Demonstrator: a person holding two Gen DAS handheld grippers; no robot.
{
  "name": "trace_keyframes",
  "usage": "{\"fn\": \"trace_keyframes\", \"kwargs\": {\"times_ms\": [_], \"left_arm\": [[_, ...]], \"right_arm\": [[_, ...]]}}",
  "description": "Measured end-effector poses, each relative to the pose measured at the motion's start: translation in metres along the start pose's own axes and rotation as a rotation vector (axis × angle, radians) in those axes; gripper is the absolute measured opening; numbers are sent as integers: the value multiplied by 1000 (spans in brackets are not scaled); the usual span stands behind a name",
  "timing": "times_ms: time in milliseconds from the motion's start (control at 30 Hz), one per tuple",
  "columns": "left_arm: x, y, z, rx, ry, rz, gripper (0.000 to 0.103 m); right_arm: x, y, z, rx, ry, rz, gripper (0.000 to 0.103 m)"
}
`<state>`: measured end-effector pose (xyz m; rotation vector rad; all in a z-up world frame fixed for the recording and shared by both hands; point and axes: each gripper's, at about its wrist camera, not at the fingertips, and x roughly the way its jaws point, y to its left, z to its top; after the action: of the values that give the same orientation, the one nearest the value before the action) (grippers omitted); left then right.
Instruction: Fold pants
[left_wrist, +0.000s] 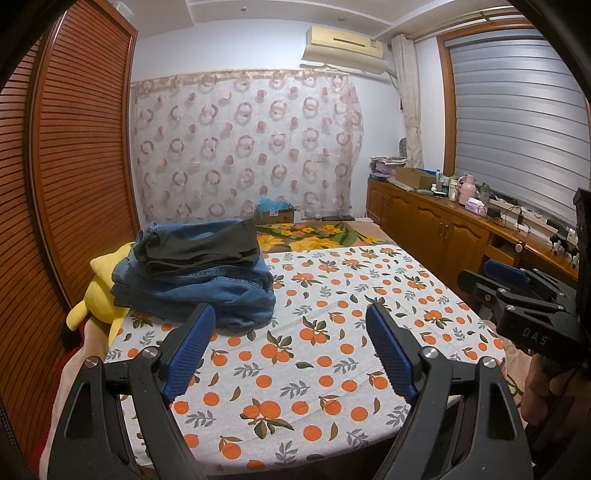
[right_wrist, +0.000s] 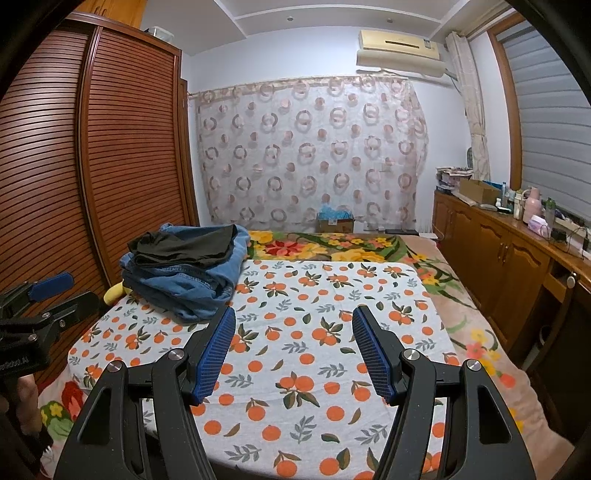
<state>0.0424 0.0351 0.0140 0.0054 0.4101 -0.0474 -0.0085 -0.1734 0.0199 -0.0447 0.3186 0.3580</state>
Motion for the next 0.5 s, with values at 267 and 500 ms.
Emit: {"fn": "trace_keyframes", "kwargs": {"times_ms": [267, 500], "left_arm": [[-1, 0, -1, 4, -2, -3, 84], [-2, -2, 0, 5, -4, -4, 84]], "right_arm": [[0, -1, -2, -2, 1, 1, 68], [0, -2, -2, 0, 2, -2, 68]]}}
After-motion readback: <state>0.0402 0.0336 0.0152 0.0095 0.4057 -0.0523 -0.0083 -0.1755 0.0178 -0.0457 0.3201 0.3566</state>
